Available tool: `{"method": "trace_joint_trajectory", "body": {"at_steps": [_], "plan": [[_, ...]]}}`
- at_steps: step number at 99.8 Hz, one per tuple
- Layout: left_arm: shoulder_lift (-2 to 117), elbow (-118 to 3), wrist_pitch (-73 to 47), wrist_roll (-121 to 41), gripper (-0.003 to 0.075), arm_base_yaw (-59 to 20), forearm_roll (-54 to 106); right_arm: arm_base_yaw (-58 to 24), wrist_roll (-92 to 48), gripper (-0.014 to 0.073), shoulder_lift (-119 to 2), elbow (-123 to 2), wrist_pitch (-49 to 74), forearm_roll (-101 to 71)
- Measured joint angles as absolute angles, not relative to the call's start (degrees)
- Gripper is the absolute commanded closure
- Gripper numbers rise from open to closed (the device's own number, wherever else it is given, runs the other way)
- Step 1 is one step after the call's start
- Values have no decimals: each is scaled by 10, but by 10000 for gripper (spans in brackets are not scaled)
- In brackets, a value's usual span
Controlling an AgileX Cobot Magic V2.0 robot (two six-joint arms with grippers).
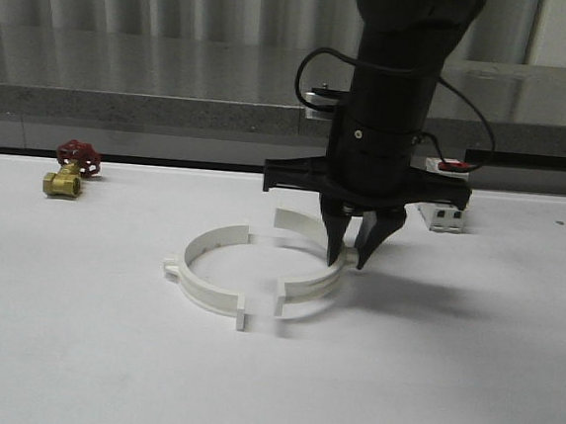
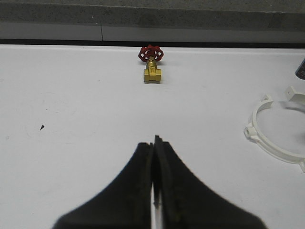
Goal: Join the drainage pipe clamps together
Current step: 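Carry the clamp to the first half and join their ends into a ring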
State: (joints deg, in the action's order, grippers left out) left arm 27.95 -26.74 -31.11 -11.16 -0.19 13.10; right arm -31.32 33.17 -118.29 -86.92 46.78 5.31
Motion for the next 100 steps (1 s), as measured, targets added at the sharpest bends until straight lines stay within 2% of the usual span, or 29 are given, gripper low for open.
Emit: {"method": "trace_joint_trajectory", "body": {"at_steps": [100], "plan": [[280,-267,-311,-112,741,-2,131,-326,343,453,-1214,-883,439,51]]}}
